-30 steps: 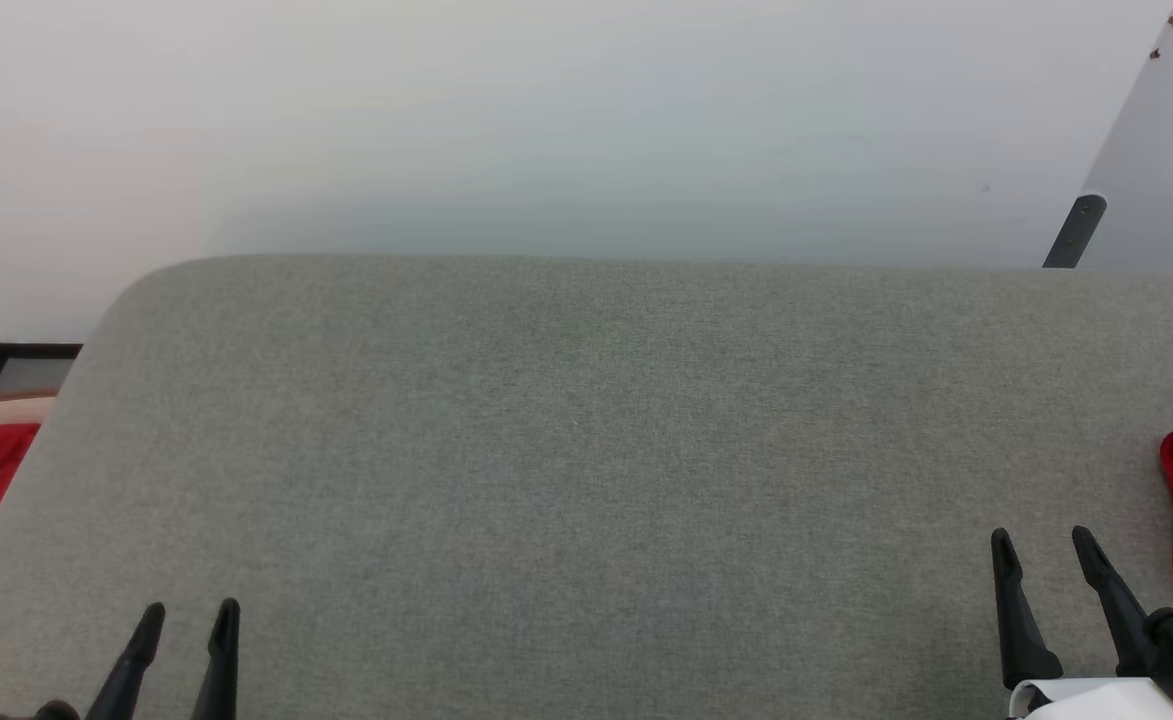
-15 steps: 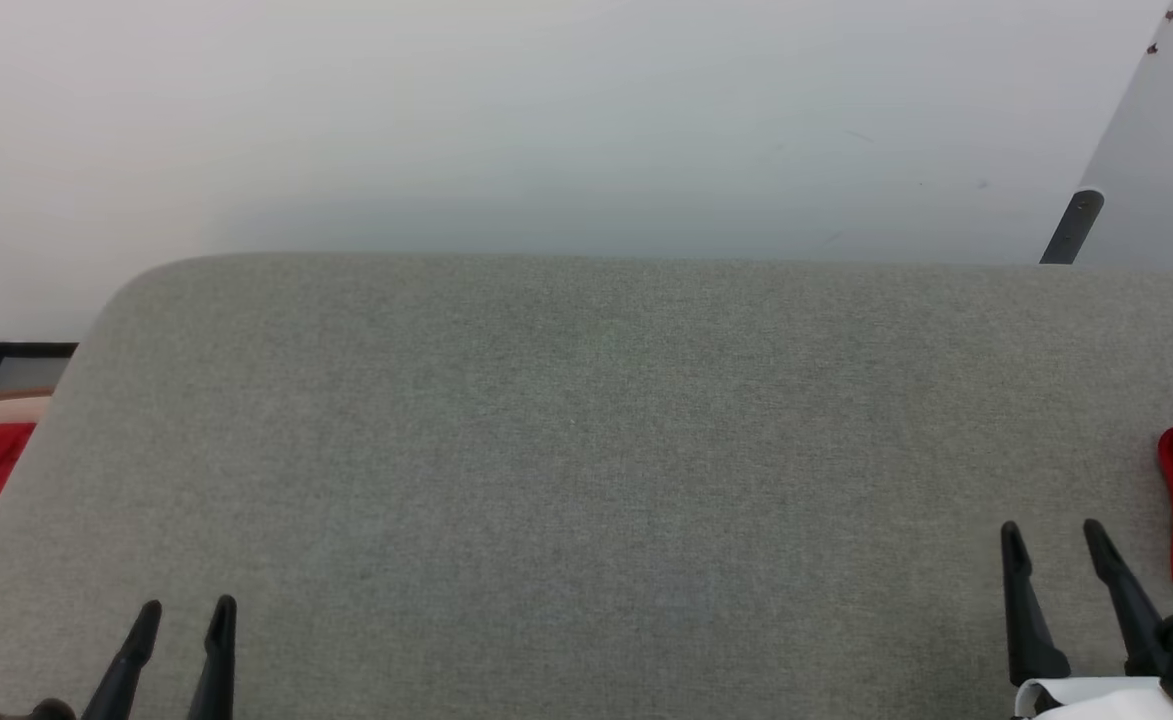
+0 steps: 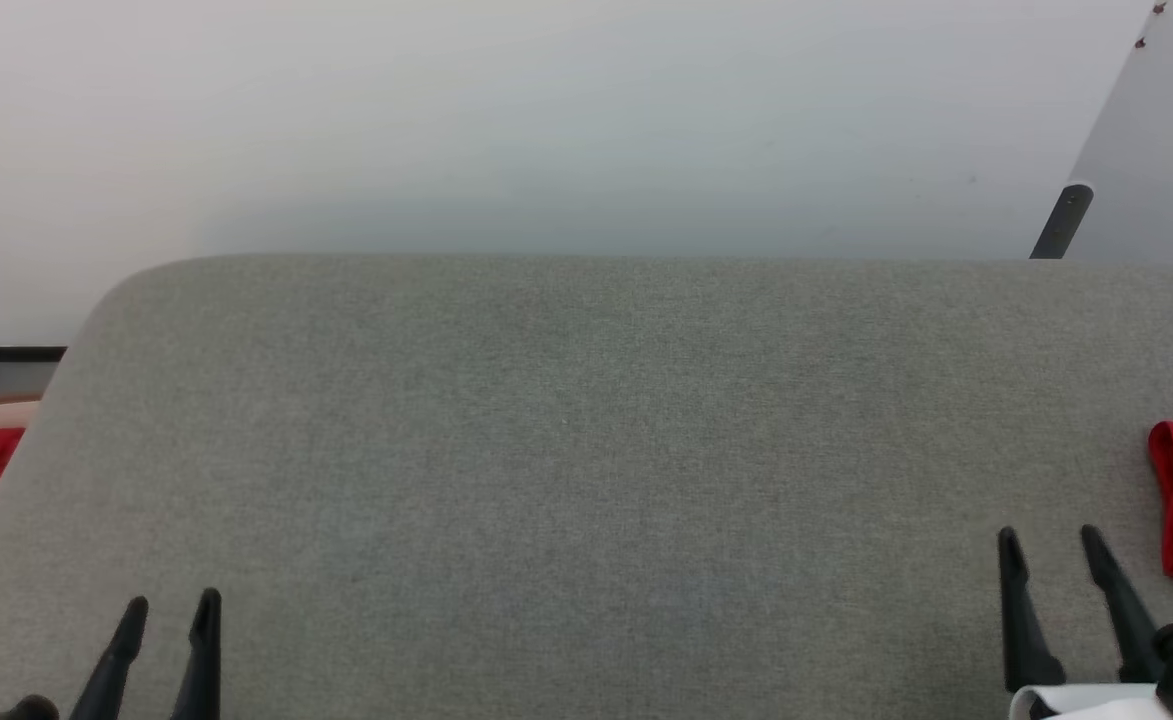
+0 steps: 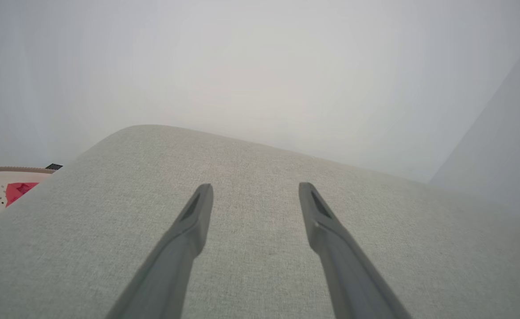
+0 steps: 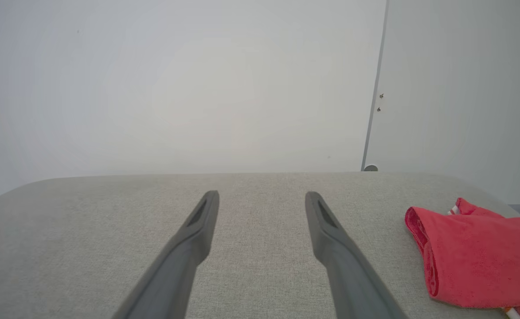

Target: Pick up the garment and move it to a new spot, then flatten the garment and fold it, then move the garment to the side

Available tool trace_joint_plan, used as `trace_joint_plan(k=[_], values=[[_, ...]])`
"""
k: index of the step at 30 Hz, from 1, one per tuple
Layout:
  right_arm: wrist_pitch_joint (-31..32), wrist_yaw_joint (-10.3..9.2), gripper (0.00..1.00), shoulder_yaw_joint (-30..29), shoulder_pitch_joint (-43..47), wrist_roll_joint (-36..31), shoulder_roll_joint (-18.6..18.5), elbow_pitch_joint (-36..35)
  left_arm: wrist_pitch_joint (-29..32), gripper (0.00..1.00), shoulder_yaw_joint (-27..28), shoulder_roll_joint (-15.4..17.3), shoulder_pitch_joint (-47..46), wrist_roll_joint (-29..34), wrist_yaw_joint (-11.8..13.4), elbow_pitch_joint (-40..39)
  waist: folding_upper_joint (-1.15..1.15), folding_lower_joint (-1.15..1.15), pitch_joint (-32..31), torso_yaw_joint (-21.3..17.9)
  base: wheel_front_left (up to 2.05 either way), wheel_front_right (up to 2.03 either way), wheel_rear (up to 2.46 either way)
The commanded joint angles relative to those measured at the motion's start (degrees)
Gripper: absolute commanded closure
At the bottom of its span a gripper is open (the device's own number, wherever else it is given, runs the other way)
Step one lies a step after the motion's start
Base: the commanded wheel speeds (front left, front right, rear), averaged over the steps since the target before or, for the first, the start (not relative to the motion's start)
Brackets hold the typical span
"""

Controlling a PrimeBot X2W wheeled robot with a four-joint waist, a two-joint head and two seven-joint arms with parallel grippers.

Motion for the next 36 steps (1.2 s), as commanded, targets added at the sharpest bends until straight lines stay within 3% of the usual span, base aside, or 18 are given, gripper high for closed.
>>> trace_joint_plan(k=[1,4,21,36], values=[[-0.01,0.00,1.00,0.22,-0.04,0.20,0.00,0.15,0.02,1.00,0.18,-0.07,-0.19,0.12,0.00,-0.03,0.00,0.00,0.01,-0.04,0.00,0.00,0.00],[0.12,0.00,1.00,0.41,0.22,0.58,0.18,1.84,0.09,1.00,-0.30,-1.35,0.16,-0.16,0.00,1.36,0.00,0.00,0.02,-0.07,0.00,0.00,0.00],[3.58,-0.01,1.00,0.65,-2.51,19.97,-0.51,4.39,4.68,1.00,0.65,-4.88,-3.87,-12.96,0.03,3.77,0.00,0.00,0.07,-0.39,0.00,0.00,0.00],[6.10,-0.01,1.00,0.62,-4.41,33.08,-0.83,6.17,7.92,1.00,1.37,-7.38,-6.64,-21.69,0.03,5.33,0.00,0.00,0.12,-0.65,0.00,0.00,0.00]])
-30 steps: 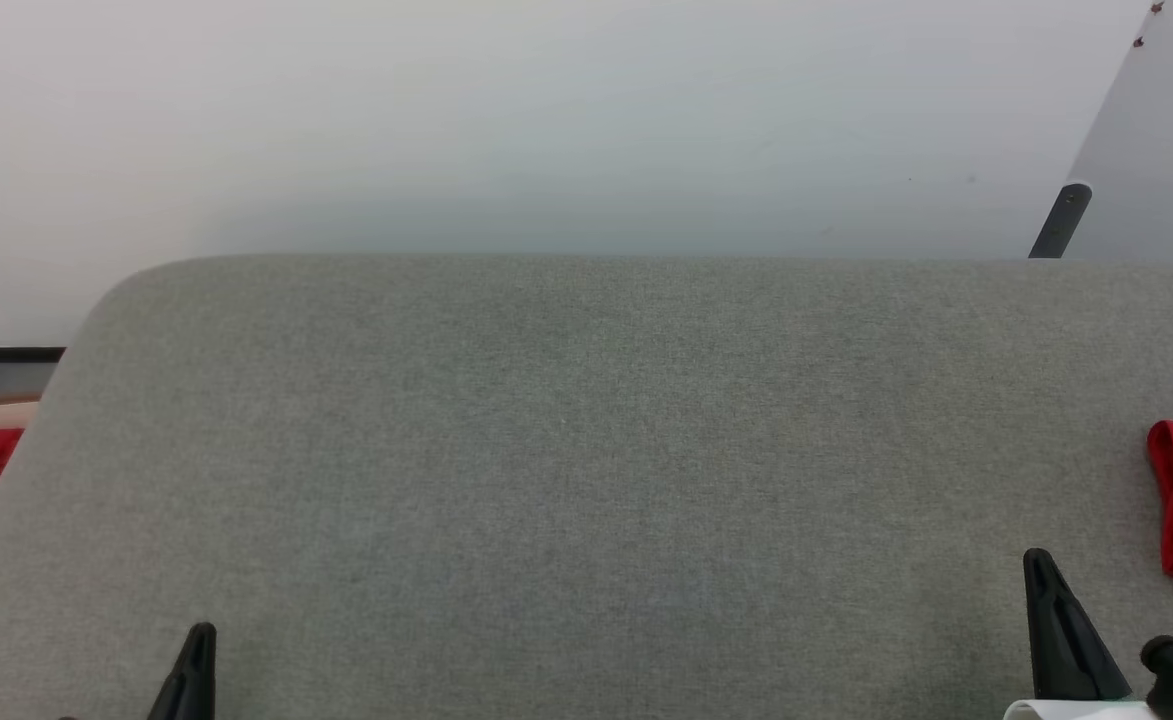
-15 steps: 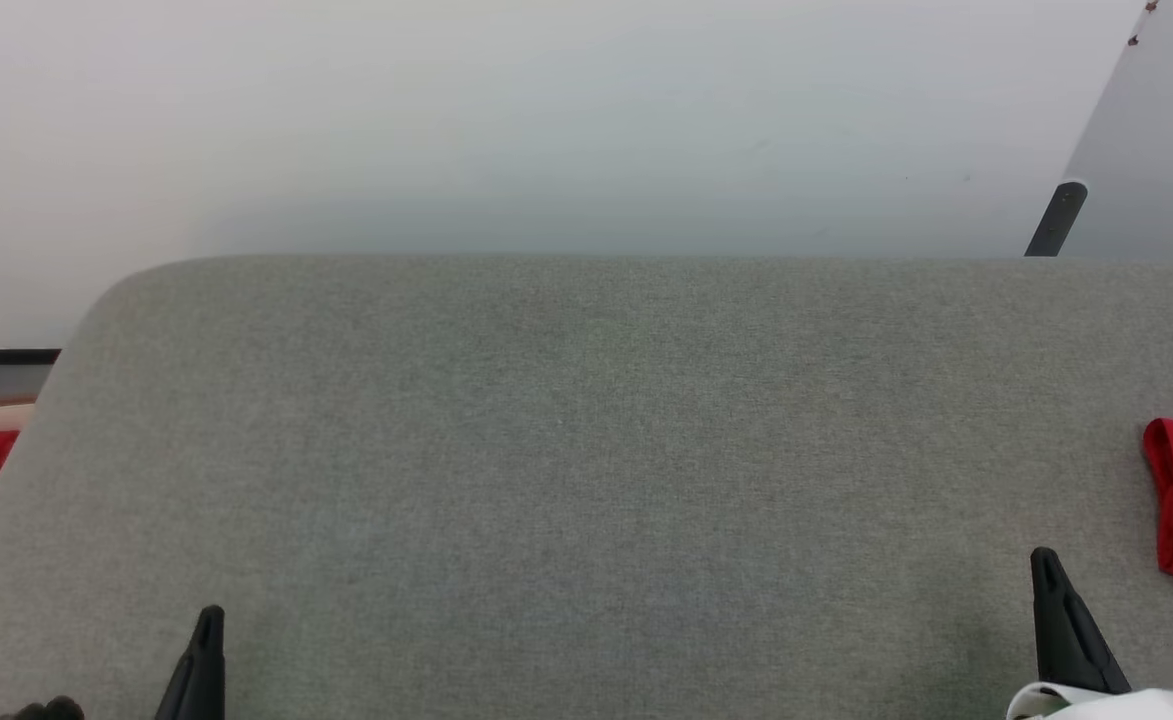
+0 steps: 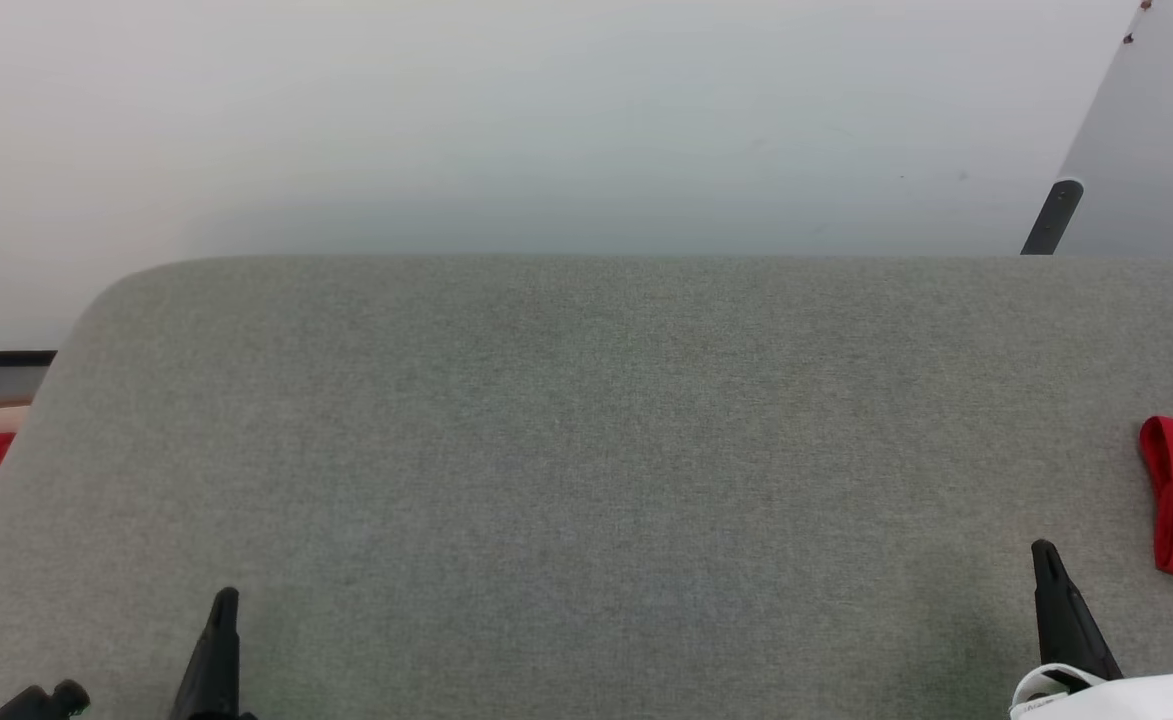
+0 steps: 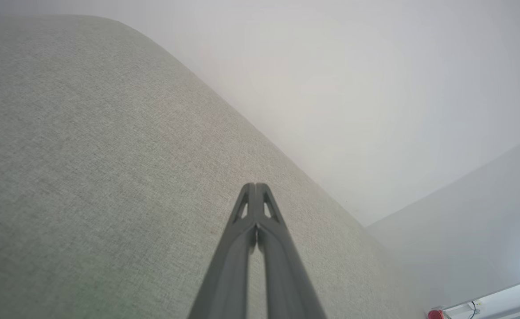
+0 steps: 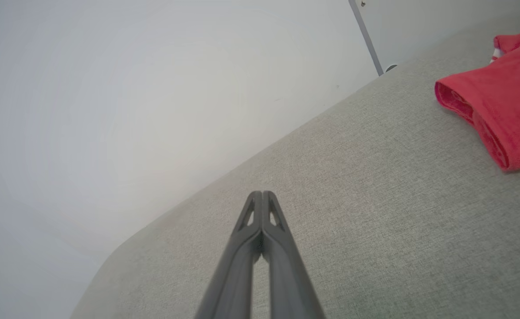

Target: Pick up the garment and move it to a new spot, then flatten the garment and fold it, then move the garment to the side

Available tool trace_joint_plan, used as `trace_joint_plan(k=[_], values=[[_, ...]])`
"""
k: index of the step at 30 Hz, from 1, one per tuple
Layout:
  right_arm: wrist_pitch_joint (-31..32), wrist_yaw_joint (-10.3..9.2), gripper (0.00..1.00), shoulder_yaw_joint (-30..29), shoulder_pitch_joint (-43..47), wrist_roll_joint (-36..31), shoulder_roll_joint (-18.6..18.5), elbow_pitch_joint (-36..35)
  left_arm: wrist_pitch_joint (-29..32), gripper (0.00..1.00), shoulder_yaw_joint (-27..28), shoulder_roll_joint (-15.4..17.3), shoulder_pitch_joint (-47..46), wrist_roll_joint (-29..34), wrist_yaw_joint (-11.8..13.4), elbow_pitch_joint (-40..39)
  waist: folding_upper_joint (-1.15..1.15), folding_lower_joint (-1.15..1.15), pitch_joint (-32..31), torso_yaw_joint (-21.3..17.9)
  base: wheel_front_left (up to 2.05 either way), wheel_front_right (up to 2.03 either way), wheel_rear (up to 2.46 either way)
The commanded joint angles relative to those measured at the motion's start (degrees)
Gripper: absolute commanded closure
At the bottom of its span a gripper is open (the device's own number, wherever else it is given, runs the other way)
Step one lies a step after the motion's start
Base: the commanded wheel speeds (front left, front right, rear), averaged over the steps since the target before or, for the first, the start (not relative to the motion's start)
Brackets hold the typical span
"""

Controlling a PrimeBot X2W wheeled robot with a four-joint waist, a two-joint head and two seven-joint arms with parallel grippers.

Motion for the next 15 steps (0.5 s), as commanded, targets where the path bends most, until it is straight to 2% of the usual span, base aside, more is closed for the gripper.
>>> trace_joint_plan(k=[1,15], values=[[0.27,-0.01,1.00,-0.10,-1.77,1.92,-0.44,-0.50,0.36,1.00,0.55,0.28,-1.33,-1.17,0.03,-0.39,0.00,0.00,0.00,-0.02,0.00,0.00,0.00],[2.57,-0.02,1.00,-0.29,-3.26,12.89,-0.60,1.05,3.17,1.00,1.19,-1.89,-3.66,-8.57,0.04,0.87,0.00,0.00,0.05,-0.28,0.00,0.00,0.00]])
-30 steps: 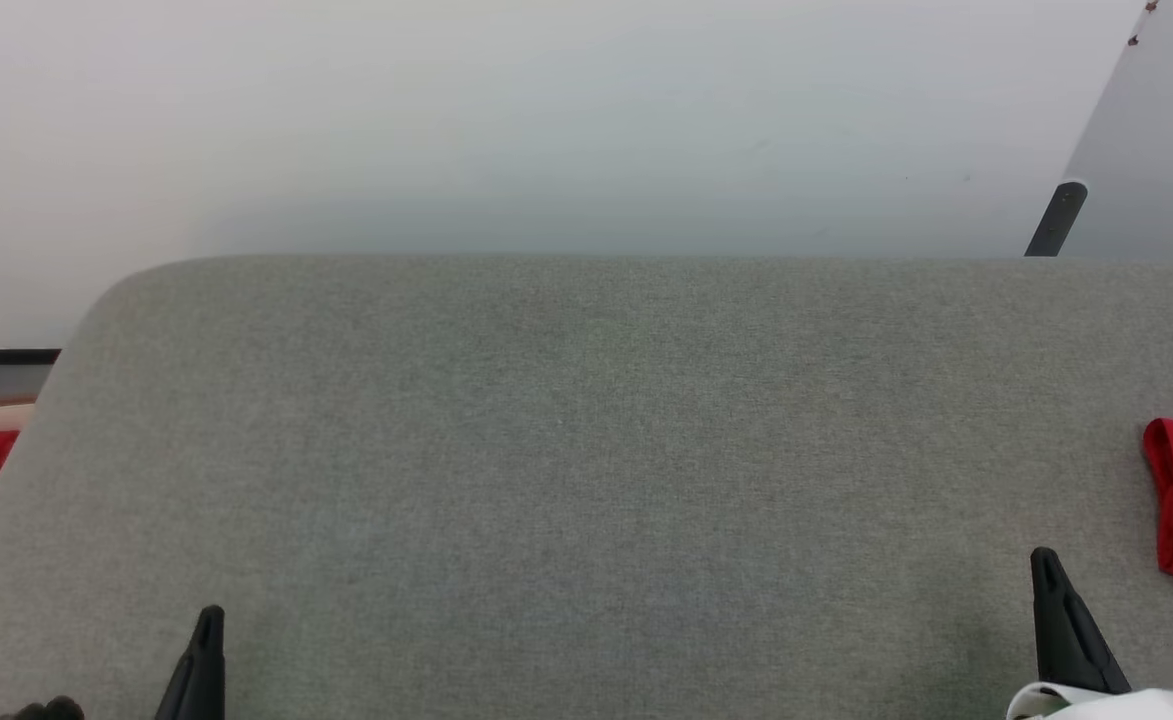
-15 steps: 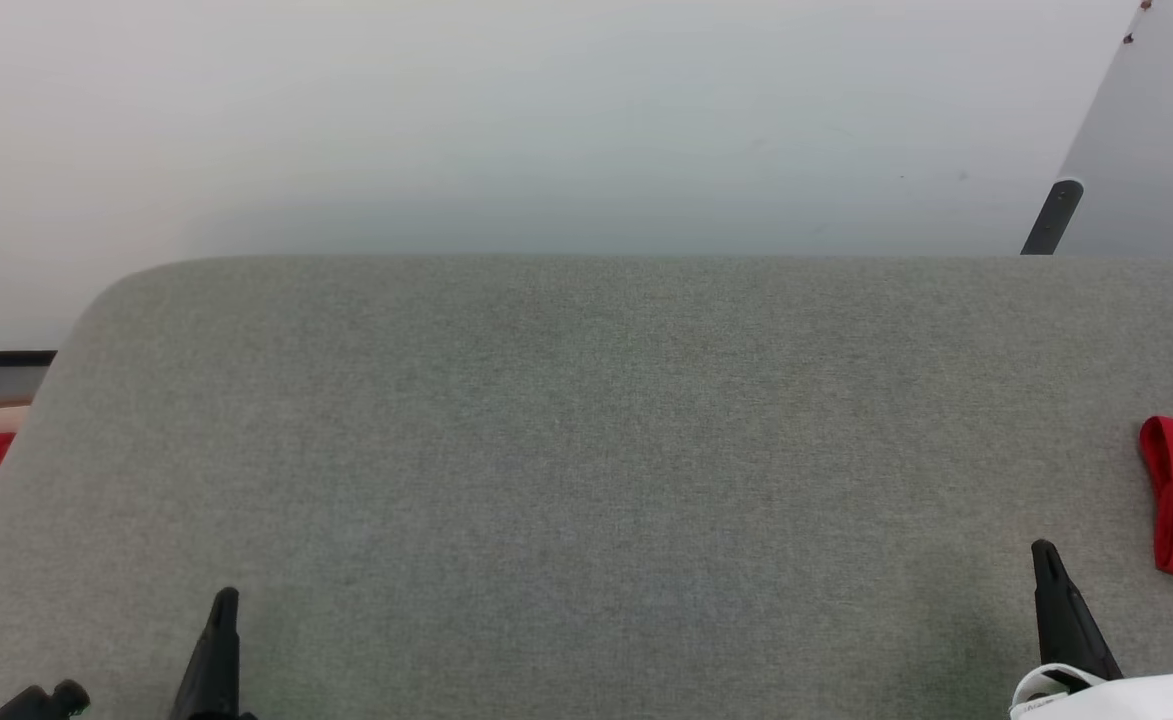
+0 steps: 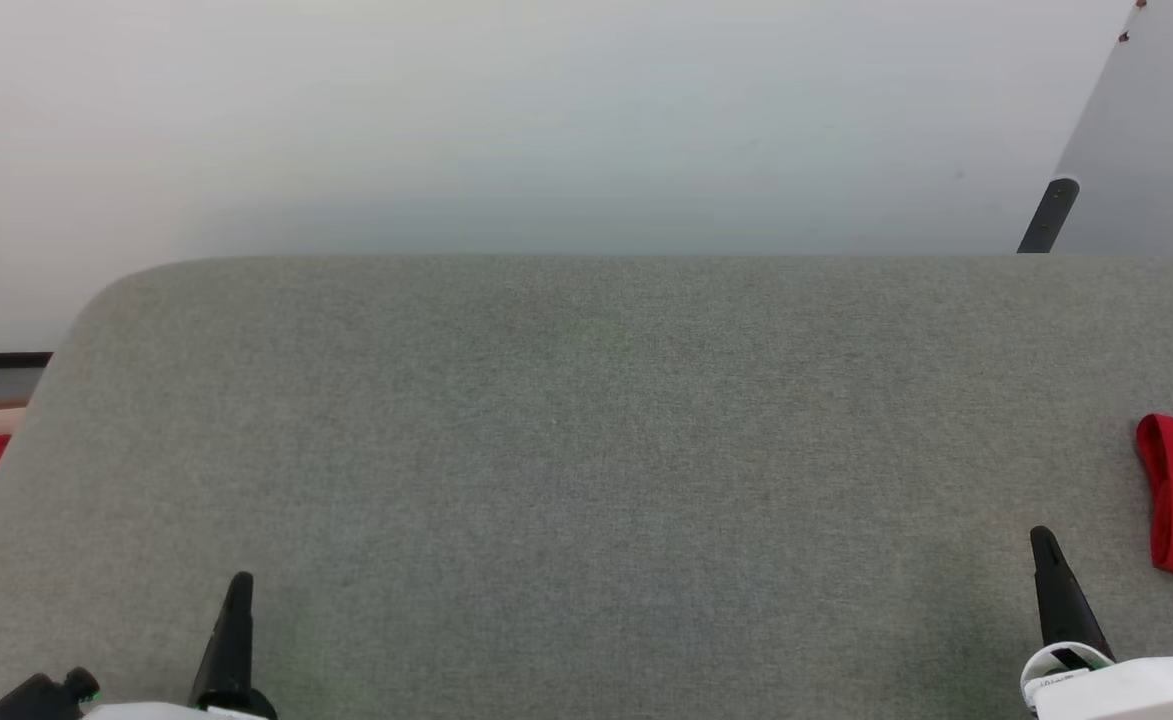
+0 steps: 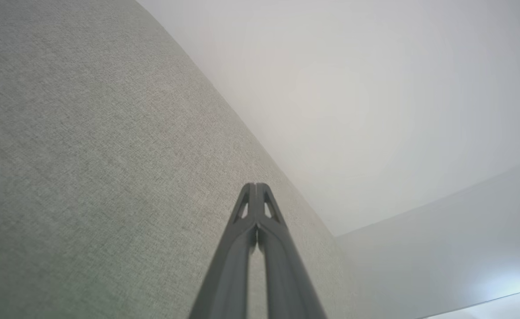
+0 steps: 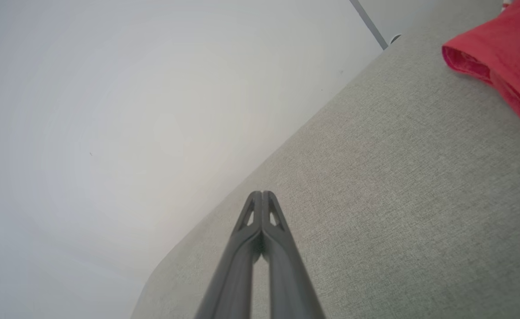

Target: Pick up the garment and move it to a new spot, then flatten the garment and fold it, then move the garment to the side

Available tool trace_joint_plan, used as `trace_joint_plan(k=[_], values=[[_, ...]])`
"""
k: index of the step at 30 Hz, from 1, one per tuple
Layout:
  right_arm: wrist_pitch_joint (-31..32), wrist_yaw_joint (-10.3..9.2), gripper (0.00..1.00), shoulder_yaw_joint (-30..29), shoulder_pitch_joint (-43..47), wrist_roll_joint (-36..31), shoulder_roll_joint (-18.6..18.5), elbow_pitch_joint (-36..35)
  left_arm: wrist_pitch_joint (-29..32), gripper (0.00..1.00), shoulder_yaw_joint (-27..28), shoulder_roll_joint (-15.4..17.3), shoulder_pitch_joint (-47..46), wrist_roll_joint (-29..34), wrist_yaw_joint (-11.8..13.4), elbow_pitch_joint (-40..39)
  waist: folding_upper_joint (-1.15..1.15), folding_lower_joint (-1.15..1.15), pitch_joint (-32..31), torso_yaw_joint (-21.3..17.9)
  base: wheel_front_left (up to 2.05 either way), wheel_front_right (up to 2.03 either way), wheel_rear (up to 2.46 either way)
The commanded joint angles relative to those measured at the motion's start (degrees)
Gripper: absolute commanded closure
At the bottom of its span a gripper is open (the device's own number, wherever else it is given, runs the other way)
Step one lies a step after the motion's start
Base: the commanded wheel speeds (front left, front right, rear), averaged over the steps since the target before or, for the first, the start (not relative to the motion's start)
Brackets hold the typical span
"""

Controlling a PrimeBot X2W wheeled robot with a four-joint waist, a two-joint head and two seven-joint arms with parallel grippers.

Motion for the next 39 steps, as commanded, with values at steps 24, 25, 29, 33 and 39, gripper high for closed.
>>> trace_joint_plan(k=[24,25,29,33,39], values=[[3.65,-0.03,1.00,-0.67,-3.36,16.44,-0.46,1.80,4.28,1.00,1.36,-2.86,-4.62,-11.12,0.06,1.43,0.00,0.00,0.08,-0.45,0.00,0.00,0.00],[3.78,-0.03,1.00,-0.70,-3.46,17.06,-0.46,1.89,4.45,1.00,1.41,-2.98,-4.75,-11.54,0.05,1.49,0.00,0.00,0.08,-0.47,0.00,0.00,0.00],[4.30,-0.03,1.00,-0.78,-3.84,19.22,-0.46,2.25,5.00,1.00,1.57,-3.44,-5.11,-13.09,0.06,1.80,0.00,0.00,0.10,-0.55,0.00,0.00,0.00],[4.86,-0.03,1.00,-0.86,-4.20,21.49,-0.44,2.54,5.61,1.00,1.70,-3.92,-5.65,-14.50,0.06,2.07,0.00,0.00,0.11,-0.62,0.00,0.00,0.00],[5.48,-0.03,1.00,-0.99,-4.59,24.55,-0.41,3.02,6.38,1.00,1.90,-4.57,-6.24,-16.66,0.06,2.51,0.00,0.00,0.13,-0.74,0.00,0.00,0.00]])
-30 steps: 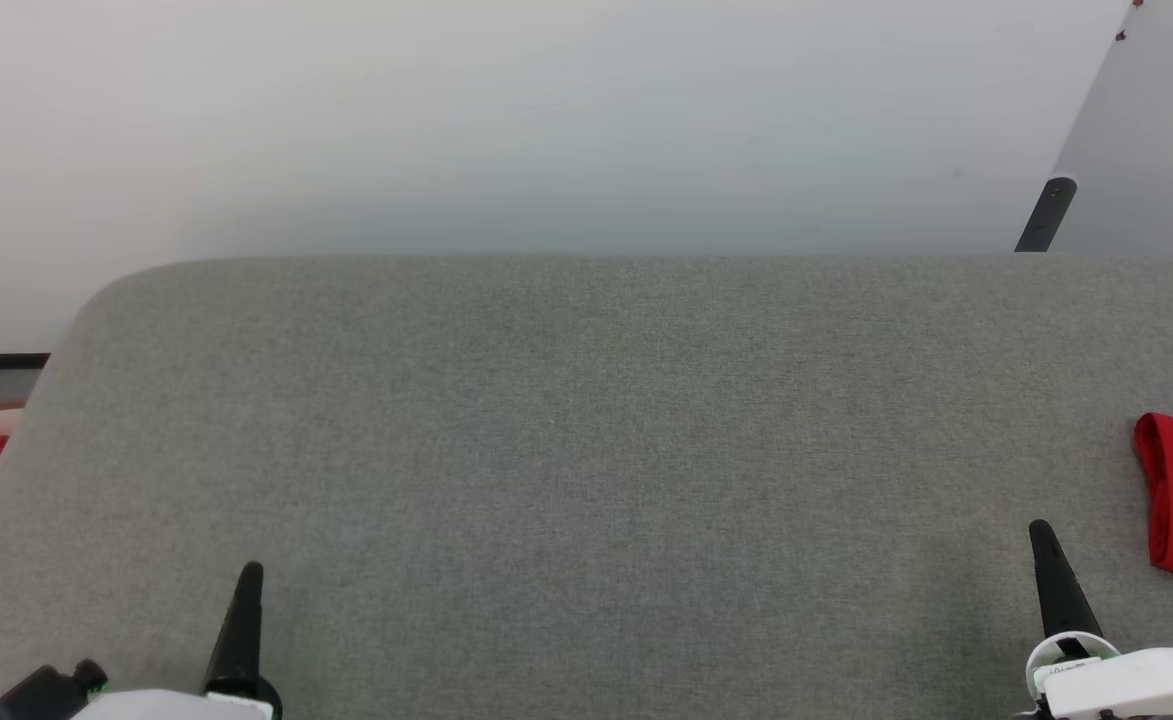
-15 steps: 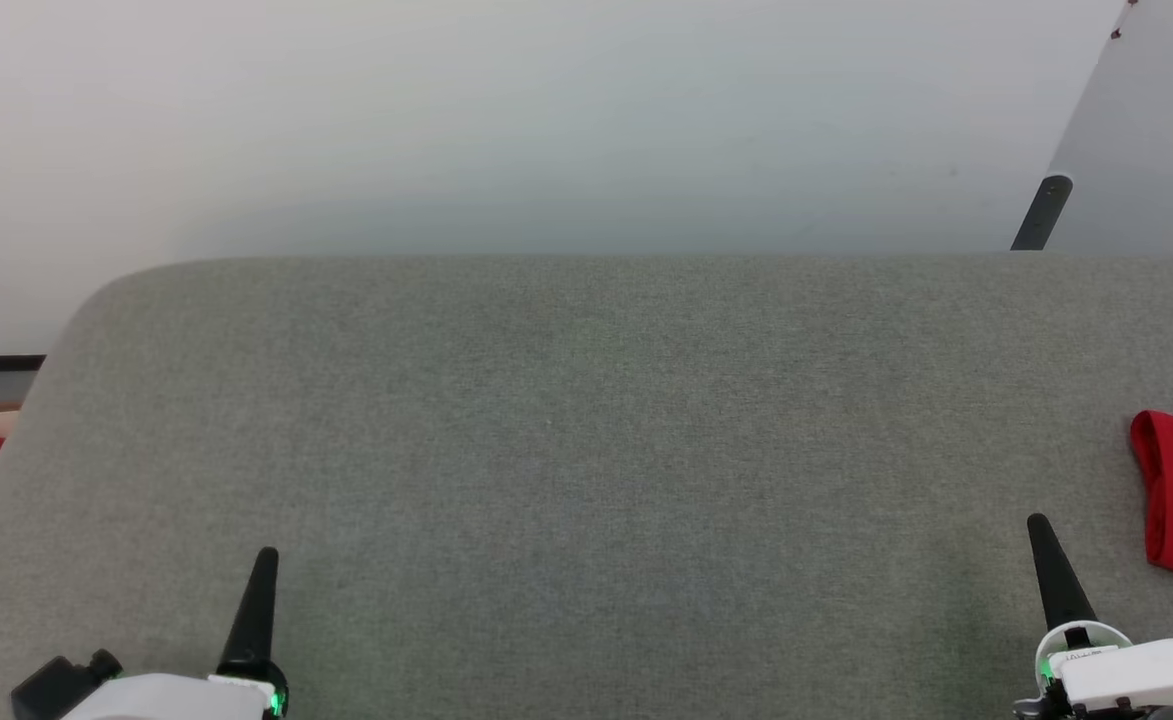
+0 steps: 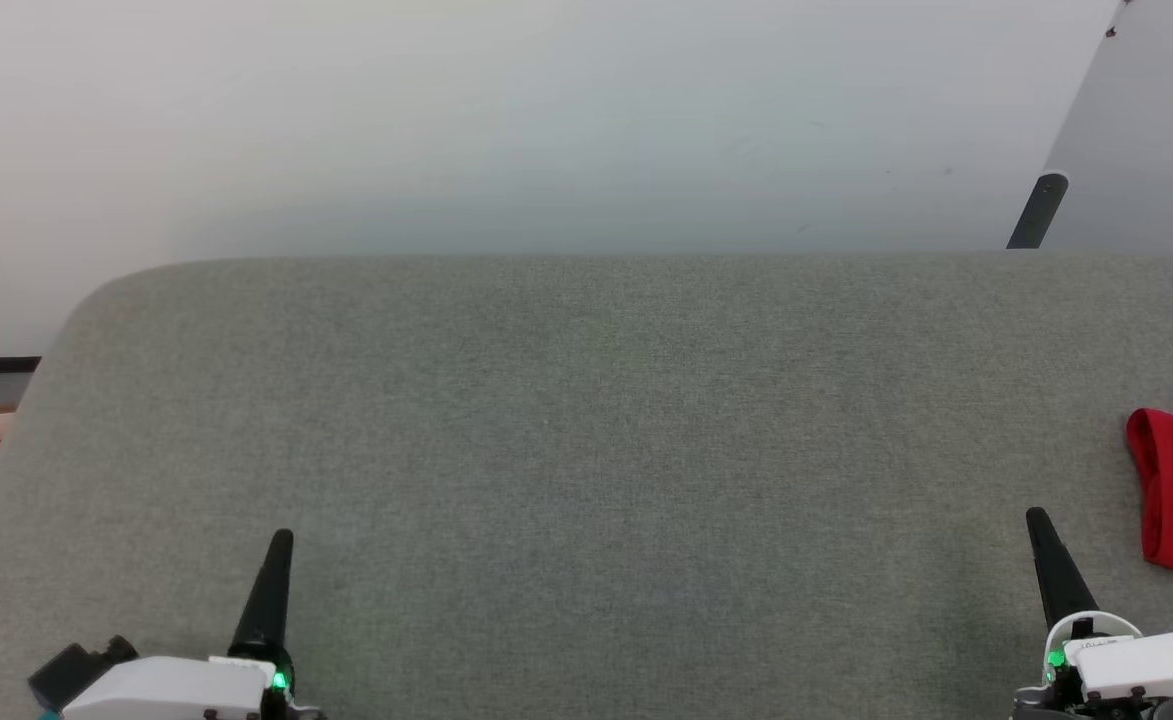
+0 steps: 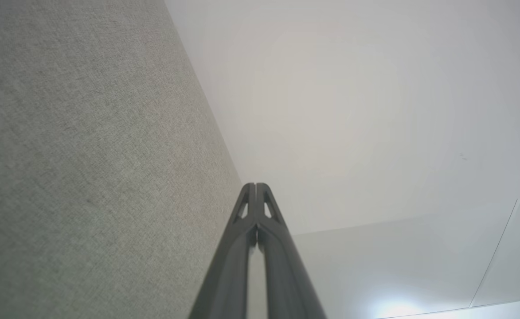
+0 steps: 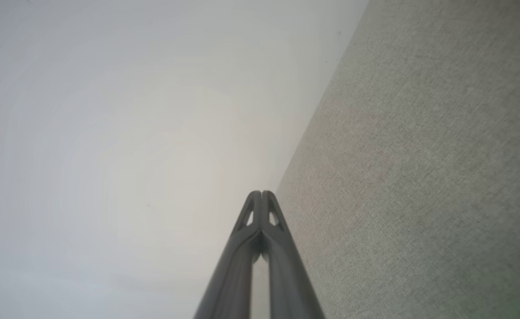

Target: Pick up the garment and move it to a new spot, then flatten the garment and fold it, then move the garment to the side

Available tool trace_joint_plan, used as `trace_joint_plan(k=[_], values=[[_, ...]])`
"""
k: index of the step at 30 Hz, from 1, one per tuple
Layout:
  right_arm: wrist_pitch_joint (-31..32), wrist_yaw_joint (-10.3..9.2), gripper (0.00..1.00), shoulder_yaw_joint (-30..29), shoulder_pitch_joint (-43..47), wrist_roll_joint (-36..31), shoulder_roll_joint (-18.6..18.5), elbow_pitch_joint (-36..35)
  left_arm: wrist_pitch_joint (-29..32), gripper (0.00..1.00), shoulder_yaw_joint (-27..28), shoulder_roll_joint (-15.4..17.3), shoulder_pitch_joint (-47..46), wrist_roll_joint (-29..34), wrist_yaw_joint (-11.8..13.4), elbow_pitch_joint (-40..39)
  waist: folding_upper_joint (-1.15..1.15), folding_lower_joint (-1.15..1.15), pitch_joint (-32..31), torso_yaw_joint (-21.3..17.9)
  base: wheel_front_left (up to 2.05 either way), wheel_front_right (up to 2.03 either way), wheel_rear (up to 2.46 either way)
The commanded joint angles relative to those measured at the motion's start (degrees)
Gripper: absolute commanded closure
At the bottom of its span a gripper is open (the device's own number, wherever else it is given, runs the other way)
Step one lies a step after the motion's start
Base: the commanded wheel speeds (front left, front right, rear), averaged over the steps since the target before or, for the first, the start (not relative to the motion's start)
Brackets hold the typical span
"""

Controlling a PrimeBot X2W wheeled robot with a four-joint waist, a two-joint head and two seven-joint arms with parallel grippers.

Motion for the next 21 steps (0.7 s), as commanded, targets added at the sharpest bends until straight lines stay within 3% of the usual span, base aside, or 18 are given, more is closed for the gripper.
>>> trace_joint_plan(k=[1,21], values=[[0.27,-0.02,1.00,-0.15,-1.25,1.65,-0.30,-0.09,0.28,1.00,0.34,-0.07,-0.99,-1.16,0.05,0.04,0.00,0.00,0.01,-0.03,0.00,0.00,0.00],[2.54,-0.03,1.00,-0.60,-2.48,10.67,-0.17,1.31,2.76,1.00,0.95,-2.05,-2.91,-7.43,0.07,1.18,0.00,0.00,0.07,-0.40,0.00,0.00,0.00]])
